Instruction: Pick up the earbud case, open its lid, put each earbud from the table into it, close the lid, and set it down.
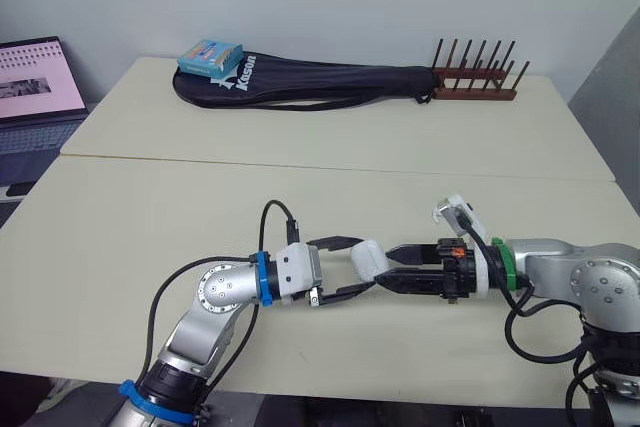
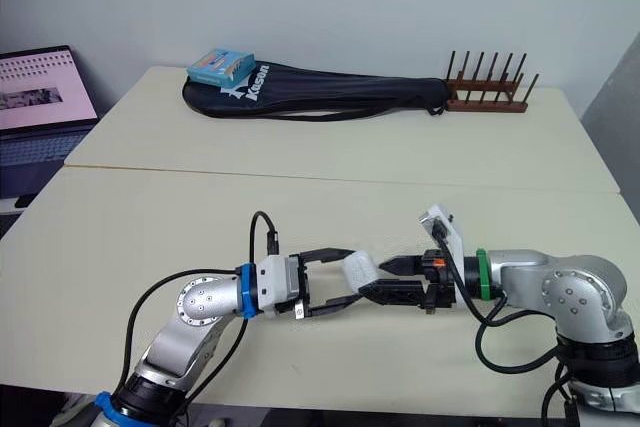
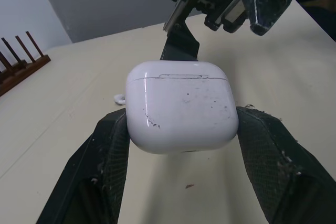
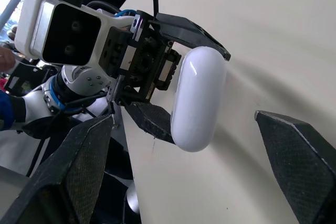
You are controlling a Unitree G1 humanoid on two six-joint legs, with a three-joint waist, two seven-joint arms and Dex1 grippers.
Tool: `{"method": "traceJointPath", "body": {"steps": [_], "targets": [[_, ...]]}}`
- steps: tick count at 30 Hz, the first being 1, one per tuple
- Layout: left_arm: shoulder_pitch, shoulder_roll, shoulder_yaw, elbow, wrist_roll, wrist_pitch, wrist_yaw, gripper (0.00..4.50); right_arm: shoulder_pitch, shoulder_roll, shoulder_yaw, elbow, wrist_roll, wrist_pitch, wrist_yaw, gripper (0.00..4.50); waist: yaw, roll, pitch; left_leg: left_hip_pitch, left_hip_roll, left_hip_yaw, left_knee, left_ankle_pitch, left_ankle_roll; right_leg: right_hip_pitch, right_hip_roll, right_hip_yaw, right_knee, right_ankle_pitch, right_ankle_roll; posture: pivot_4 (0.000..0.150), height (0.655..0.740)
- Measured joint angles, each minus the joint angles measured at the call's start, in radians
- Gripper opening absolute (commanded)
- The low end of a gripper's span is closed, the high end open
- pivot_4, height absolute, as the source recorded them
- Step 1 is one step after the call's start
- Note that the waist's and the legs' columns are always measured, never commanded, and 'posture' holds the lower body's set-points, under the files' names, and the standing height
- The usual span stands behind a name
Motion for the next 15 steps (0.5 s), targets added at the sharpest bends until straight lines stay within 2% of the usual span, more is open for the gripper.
{"method": "traceJointPath", "body": {"steps": [5,7,9,15], "targets": [[-0.001,-0.013,-0.011,0.006,0.006,-0.009,0.005,2.74,-0.004,0.007,0.041,0.016,-0.005,-0.004,0.000,4.50,0.000,0.000,0.000,0.000,0.000,-0.001,0.000,0.000,0.000,0.000,0.000,0.000,0.000,0.000,0.000,0.150,0.7274],[-0.001,-0.017,-0.012,0.006,0.013,-0.011,0.006,2.74,-0.013,0.013,0.053,0.020,-0.009,-0.006,0.000,4.12,0.000,0.000,0.000,0.000,0.000,-0.001,0.000,0.000,0.000,0.000,0.000,-0.001,0.001,0.000,0.000,0.150,0.7274],[-0.001,-0.018,-0.013,0.006,0.020,-0.013,0.006,2.74,-0.024,0.023,0.060,0.029,-0.014,-0.008,-0.002,3.54,0.000,0.000,0.000,0.000,0.000,-0.002,0.000,0.000,0.000,0.000,0.000,-0.001,0.001,0.000,0.000,0.150,0.7274],[0.002,-0.023,-0.014,0.006,0.030,-0.030,0.008,2.74,-0.031,0.029,0.064,0.049,-0.031,-0.009,-0.001,1.35,0.000,0.000,0.000,0.000,0.000,-0.002,0.000,0.000,0.000,0.000,0.000,-0.001,0.001,0.000,0.000,0.150,0.7274]]}}
